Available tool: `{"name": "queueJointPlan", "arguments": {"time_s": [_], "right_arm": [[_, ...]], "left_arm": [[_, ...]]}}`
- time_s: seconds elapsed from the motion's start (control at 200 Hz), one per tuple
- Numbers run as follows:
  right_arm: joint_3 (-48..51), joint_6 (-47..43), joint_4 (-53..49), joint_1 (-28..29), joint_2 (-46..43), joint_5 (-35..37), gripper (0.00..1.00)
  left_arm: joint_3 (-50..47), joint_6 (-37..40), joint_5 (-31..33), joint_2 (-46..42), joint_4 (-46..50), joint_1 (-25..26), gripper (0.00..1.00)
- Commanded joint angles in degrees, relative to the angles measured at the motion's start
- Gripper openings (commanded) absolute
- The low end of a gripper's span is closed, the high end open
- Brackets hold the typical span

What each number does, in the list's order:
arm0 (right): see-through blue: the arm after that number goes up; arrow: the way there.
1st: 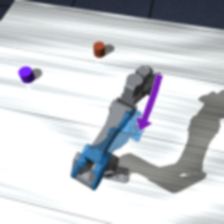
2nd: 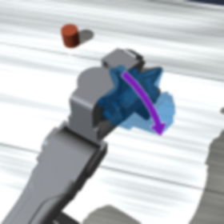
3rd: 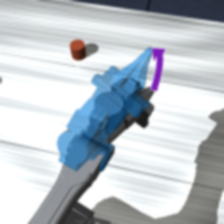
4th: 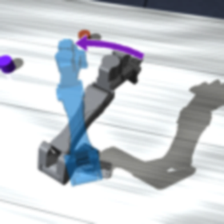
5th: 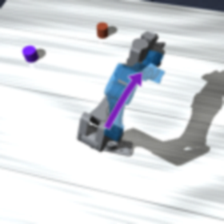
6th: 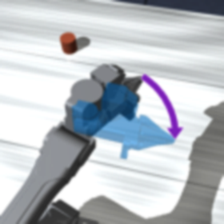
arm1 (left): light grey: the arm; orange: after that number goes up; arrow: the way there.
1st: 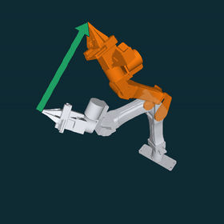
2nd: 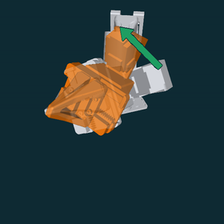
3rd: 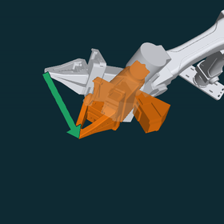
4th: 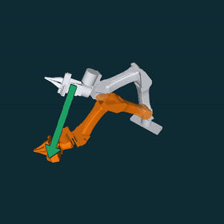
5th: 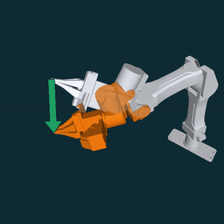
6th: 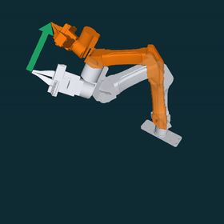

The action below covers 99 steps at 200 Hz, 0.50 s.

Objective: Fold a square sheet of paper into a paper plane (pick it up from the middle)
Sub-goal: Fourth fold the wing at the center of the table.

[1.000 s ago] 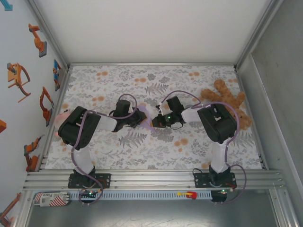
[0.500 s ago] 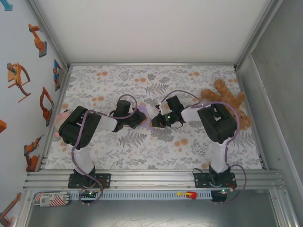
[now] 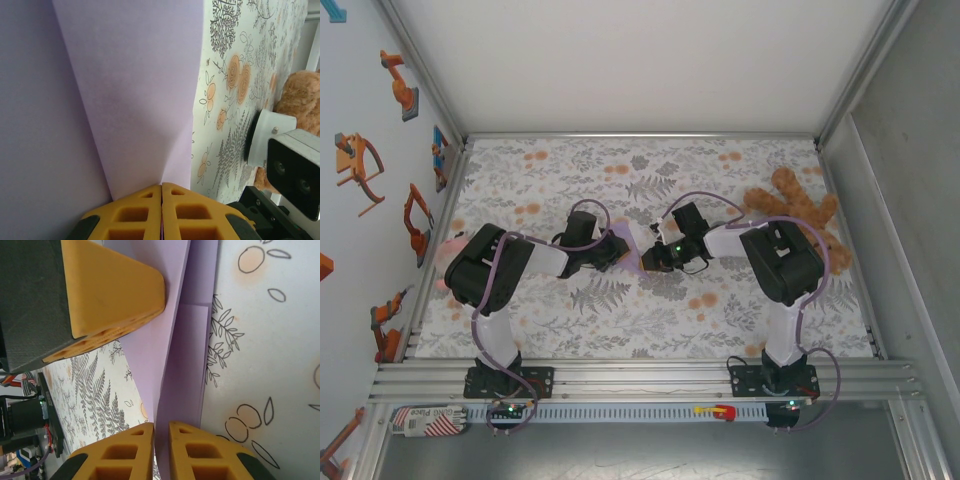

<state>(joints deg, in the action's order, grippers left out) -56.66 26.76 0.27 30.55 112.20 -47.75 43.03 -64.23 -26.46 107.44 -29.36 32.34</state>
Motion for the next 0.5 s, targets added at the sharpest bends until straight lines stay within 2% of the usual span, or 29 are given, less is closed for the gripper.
{"name": "queueJointPlan", "arguments": {"time_s": [0.0, 0.491], "right_arm": [[0.86, -1.29, -2.95, -0.49, -2.16, 0.87, 0.15], [1.96, -1.0, -2.03, -0.84, -0.19, 1.69, 0.09]], "left_arm": [[1.07, -0.46, 0.27, 1.07, 0.85, 0.27, 0.09], [1.39, -0.72, 0.01, 1.33, 1.51, 0.27, 0.11]]}}
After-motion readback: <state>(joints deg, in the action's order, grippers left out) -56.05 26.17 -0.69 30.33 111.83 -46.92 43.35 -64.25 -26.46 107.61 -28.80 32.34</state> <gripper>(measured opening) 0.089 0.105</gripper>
